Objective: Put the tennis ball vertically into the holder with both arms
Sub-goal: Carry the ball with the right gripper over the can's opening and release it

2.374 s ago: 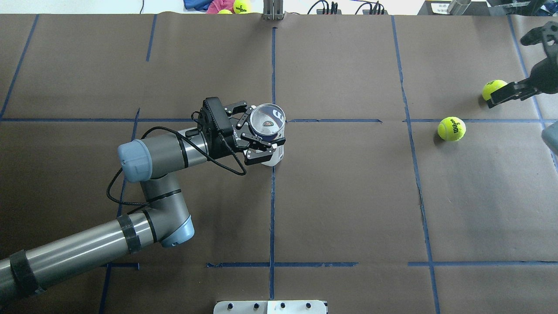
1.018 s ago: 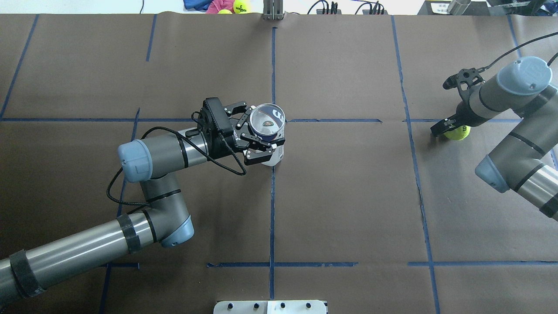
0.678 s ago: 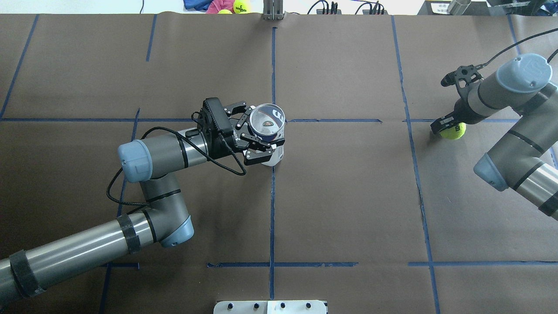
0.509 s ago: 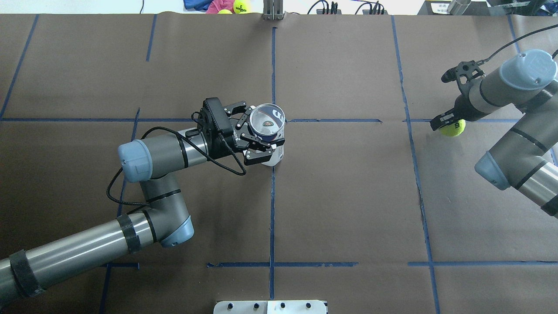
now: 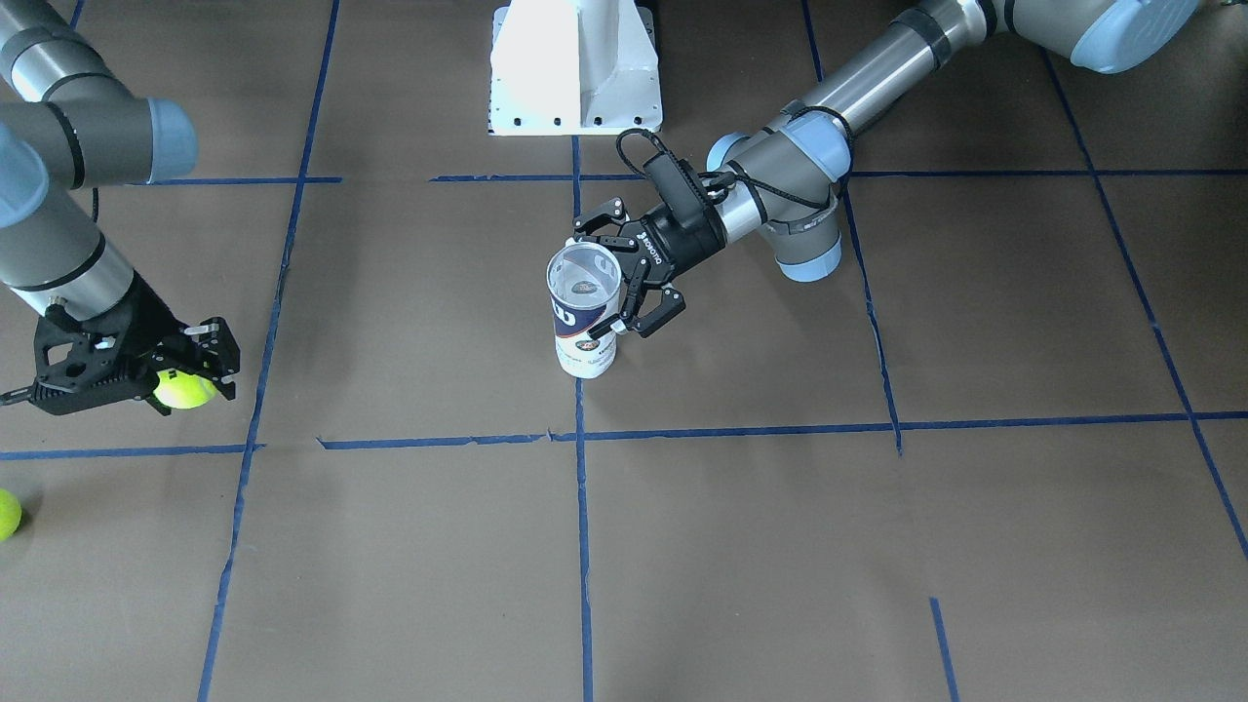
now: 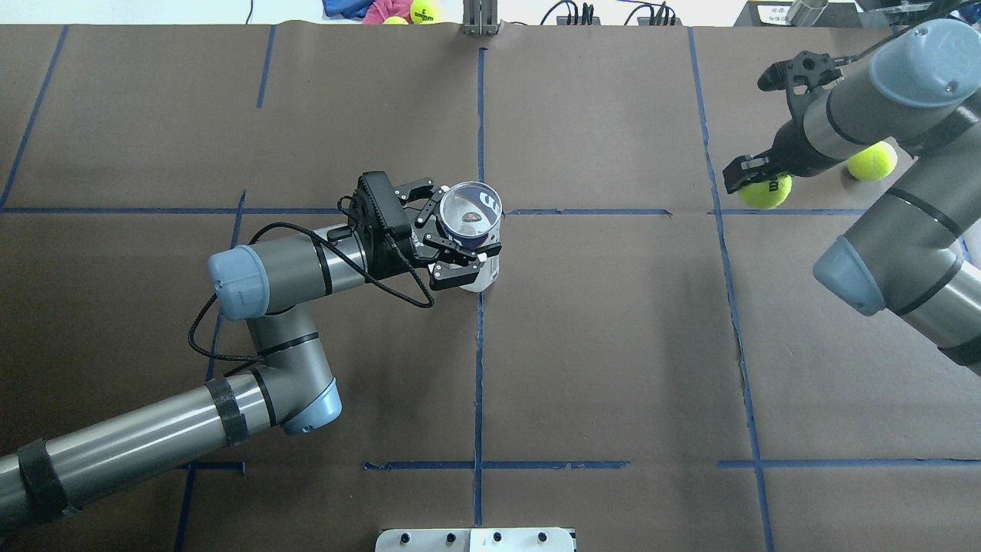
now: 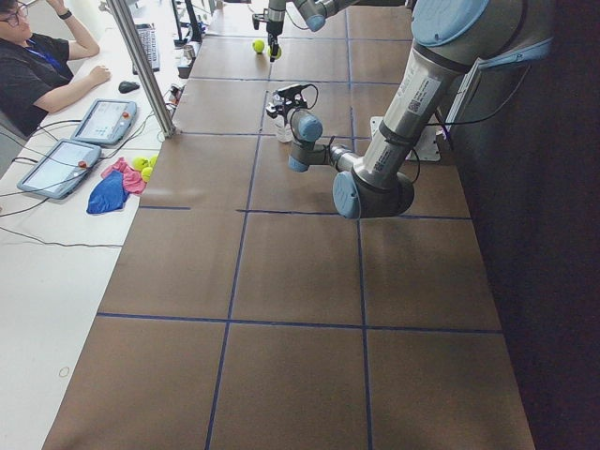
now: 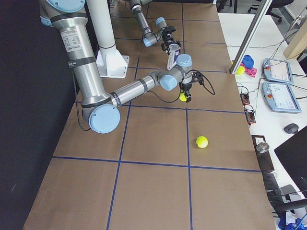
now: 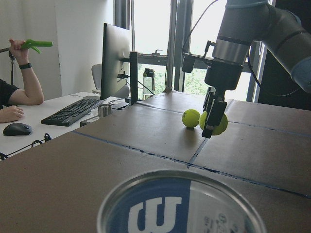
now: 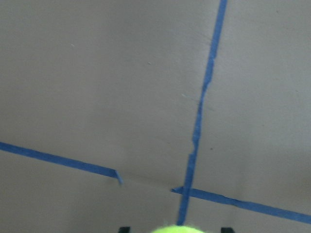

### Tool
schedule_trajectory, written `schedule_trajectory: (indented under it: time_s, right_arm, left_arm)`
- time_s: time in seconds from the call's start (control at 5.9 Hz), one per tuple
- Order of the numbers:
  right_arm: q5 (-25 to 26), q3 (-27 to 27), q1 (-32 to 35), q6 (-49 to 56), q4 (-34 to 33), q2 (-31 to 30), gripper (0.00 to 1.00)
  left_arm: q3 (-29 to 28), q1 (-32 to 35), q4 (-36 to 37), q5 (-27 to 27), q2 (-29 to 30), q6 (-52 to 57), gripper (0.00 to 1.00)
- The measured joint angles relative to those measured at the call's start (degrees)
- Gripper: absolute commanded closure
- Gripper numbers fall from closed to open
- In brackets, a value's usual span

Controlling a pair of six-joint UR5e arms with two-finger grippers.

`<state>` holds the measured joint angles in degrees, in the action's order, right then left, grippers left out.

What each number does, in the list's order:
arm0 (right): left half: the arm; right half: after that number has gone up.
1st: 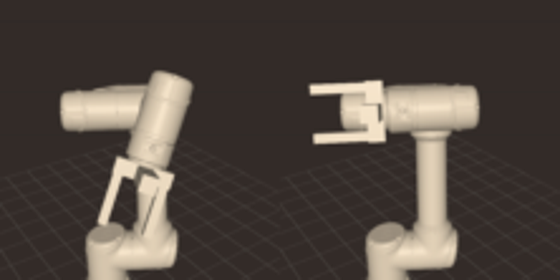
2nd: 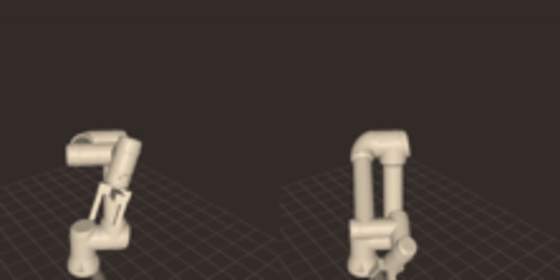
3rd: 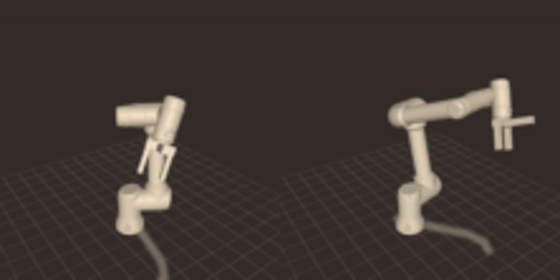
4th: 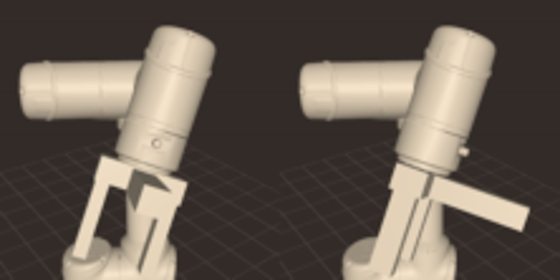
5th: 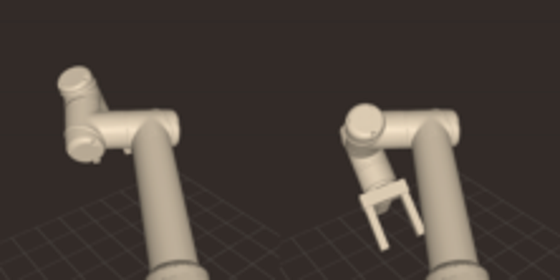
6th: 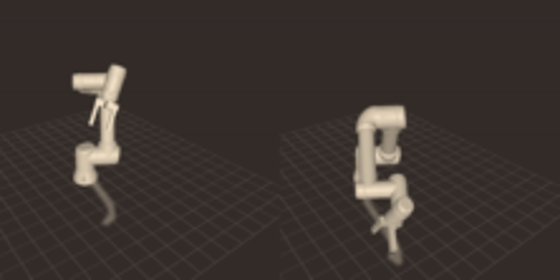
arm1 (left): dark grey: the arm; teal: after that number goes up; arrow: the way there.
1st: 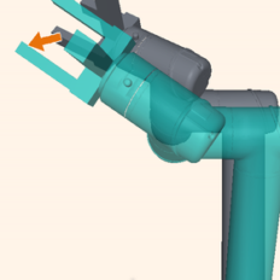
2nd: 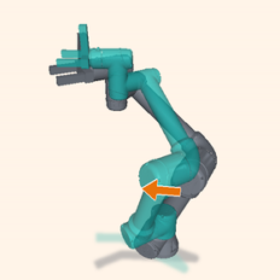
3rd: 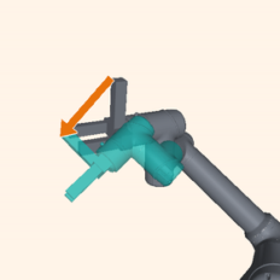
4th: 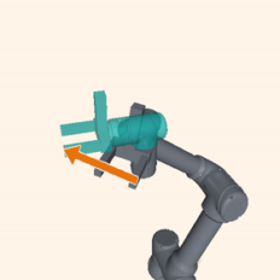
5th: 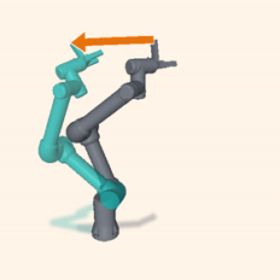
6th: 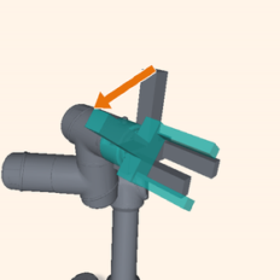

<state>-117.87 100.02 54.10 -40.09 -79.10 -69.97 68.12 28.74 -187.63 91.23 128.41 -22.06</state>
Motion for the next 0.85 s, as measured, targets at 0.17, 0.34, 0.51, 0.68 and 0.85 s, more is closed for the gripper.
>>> schedule_trajectory:
  time_s: [0.17, 0.34, 0.51, 0.68, 0.85]
  right_arm:
    - [0.03, 3.28, -1.25, -3.30, -8.87, 5.61, 0.98]
    - [0.13, 5.53, -3.04, -8.25, -15.79, 11.31, 0.98]
    - [0.66, 6.44, -5.26, -14.94, -19.55, 16.83, 0.98]
    - [1.63, 6.54, -7.45, -20.24, -23.11, 22.46, 0.96]
    - [2.65, 6.07, -9.45, -23.38, -26.35, 27.27, 0.93]
  left_arm:
    - [0.11, 0.00, 0.64, 0.00, 0.12, 0.00, 0.03]
    - [0.12, 0.00, 0.97, 0.00, 0.15, 0.00, 0.03]
    - [0.11, 0.00, 1.08, 0.00, 0.17, 0.00, 0.03]
    - [0.10, 0.00, 1.09, 0.00, 0.16, 0.00, 0.03]
    - [0.09, 0.00, 1.05, 0.00, 0.14, 0.00, 0.03]
